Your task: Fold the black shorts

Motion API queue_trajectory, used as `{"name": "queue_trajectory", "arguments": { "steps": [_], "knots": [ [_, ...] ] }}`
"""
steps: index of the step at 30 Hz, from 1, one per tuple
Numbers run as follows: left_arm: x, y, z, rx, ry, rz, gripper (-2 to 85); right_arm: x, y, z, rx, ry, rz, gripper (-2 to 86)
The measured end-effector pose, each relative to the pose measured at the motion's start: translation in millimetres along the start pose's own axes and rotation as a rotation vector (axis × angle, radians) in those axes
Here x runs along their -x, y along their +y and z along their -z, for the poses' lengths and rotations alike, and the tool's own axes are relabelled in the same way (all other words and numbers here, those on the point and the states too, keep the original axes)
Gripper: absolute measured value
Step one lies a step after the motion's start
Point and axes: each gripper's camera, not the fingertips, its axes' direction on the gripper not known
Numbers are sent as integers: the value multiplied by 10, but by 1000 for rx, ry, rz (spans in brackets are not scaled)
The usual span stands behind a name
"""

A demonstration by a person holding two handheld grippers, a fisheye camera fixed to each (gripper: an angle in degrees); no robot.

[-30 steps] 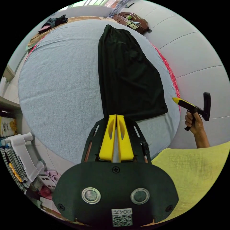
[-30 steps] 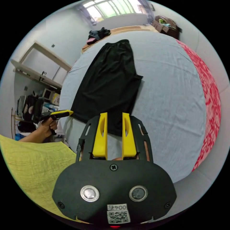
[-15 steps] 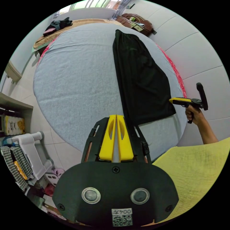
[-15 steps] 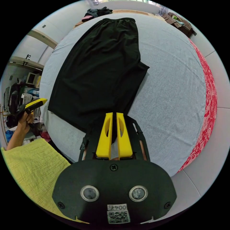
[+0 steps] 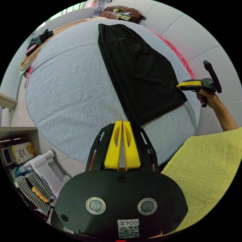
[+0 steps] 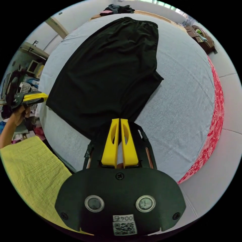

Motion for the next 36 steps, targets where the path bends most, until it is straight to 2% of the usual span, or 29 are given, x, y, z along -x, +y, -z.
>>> {"name": "queue_trajectory", "arguments": {
  "steps": [3, 7, 9, 11, 15, 24, 36],
  "knots": [
    [250, -14, 20, 14, 117, 61, 16, -332, 185, 97, -56, -142, -50, 33],
    [584, -20, 61, 38, 288, 117, 50, -1096, 704, 304, -221, -561, -182, 81],
    [816, 74, 147, -52, 471, 161, 70, -1425, 969, 288, -262, -733, -235, 109],
    [963, 162, 184, -111, 568, 181, 80, -1779, 1295, 195, -294, -864, -312, 123],
    [1213, 334, 94, -174, 694, 233, 96, -2118, 1634, 80, -325, -938, -410, 130],
    [1300, 385, 73, -190, 631, 207, 109, -2466, 1842, 229, -394, -961, -491, 125],
    [1446, 519, 97, -191, 710, 237, 106, -2596, 2088, 409, -351, -1048, -484, 121]
  ]
}}
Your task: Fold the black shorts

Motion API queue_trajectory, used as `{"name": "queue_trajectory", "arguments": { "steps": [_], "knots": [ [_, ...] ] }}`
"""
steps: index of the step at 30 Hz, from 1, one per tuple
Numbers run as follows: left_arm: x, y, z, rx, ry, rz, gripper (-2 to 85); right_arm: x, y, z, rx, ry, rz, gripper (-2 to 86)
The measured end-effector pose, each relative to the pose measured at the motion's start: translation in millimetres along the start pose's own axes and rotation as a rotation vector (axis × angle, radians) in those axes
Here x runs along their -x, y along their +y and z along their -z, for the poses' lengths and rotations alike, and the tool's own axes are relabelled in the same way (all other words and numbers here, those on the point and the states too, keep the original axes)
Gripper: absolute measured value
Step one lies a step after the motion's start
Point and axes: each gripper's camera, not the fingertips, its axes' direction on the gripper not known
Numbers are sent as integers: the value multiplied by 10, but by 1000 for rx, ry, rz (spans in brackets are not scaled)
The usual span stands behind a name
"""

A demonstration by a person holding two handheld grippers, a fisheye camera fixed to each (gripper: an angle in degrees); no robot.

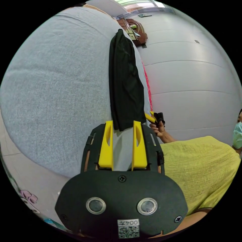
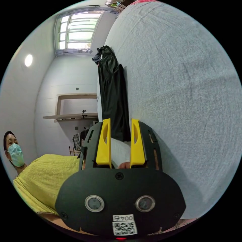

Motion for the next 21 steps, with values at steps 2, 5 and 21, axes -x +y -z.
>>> {"name": "queue_trajectory", "arguments": {
  "steps": [2, 5, 21],
  "knots": [
    [39, 23, 15, -3, 21, 16, 103, 45, 49, -2, 30, 0, 10, 118],
    [64, 28, 42, 3, 35, 26, 99, 90, 108, -24, 72, -15, 12, 114],
    [98, 36, 182, 29, 86, 37, 86, 235, 157, 32, 92, -121, 12, 96]
  ]
}}
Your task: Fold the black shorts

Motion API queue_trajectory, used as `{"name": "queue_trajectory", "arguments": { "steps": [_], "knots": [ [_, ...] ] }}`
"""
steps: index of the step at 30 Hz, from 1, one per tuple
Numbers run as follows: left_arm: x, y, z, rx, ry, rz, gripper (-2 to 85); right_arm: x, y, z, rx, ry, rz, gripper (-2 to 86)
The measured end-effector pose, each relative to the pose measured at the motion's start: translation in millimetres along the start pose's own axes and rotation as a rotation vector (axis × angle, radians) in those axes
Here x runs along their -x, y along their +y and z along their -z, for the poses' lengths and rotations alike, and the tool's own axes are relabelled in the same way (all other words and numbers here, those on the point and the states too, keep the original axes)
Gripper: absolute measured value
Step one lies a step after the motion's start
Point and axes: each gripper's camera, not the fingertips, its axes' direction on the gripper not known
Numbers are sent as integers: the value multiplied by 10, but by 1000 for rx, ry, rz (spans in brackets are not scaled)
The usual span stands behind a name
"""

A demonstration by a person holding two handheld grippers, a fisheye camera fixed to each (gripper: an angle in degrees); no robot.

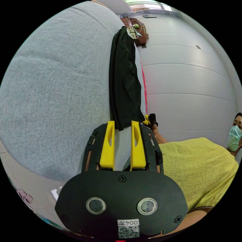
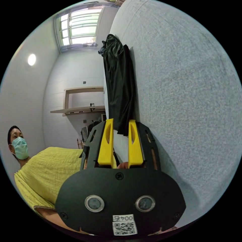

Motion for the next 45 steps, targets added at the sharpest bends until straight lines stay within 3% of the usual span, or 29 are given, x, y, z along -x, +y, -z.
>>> {"name": "queue_trajectory", "arguments": {
  "steps": [10, 13, 17, 24, 34, 40, 45],
  "knots": [
    [-20, -6, 32, 4, 26, 46, 36, 170, 15, 71, -42, 52, -14, 27],
    [-113, 38, 156, -52, 45, 46, 30, 337, 52, 178, -97, -33, 23, 16],
    [-367, 124, 383, -144, 122, 11, 26, 717, 68, 327, -115, -62, 105, 9],
    [-884, 319, 593, -165, 96, -56, 24, 1179, 178, 517, -86, -48, 176, 5],
    [-935, 1059, 442, -89, 92, 109, 23, 840, 831, 601, -30, -78, -21, 2],
    [-1193, 761, 606, -175, 145, 93, 24, 1153, 320, 704, -83, -98, 38, 4],
    [-1557, 29, 888, -179, 130, 20, 24, 1503, -410, 752, -117, -85, 88, 3]
  ]
}}
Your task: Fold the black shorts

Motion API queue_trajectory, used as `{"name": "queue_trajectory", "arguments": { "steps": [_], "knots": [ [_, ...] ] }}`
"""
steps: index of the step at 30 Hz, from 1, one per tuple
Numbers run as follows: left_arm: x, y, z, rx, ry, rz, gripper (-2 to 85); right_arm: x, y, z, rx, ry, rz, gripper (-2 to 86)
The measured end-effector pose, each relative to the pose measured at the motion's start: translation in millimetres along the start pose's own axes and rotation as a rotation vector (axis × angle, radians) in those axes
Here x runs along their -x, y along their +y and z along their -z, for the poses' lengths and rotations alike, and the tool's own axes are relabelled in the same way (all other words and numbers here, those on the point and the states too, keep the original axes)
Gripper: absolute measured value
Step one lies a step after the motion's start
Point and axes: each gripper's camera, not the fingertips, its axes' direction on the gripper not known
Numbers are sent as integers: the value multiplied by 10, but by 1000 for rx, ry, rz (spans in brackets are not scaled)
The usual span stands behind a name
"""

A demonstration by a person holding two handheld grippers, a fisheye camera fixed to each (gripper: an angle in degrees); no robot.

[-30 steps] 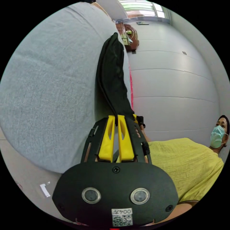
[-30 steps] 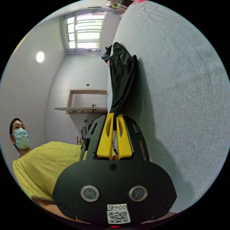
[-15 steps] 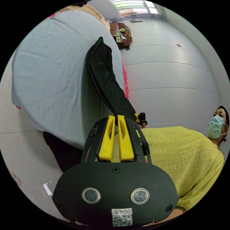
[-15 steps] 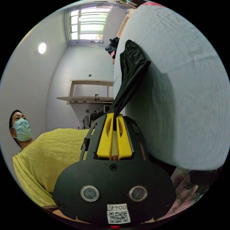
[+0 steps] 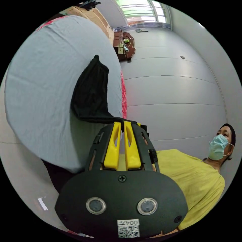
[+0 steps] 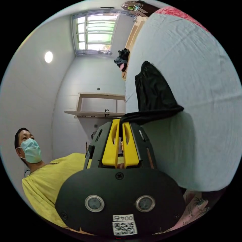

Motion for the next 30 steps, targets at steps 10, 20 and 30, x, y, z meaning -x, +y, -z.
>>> {"name": "queue_trajectory", "arguments": {
  "steps": [10, 20, 30],
  "knots": [
    [-107, -1541, -21, 32, -49, 7, 25, -65, -1856, -426, 30, 101, -8, 6],
    [327, -2728, -229, 42, -86, 90, 24, -990, -3271, -934, 32, 149, -166, 11],
    [817, -3364, -487, 46, -89, 158, 25, -1767, -3957, -1324, -35, 143, -267, 15]
  ]
}}
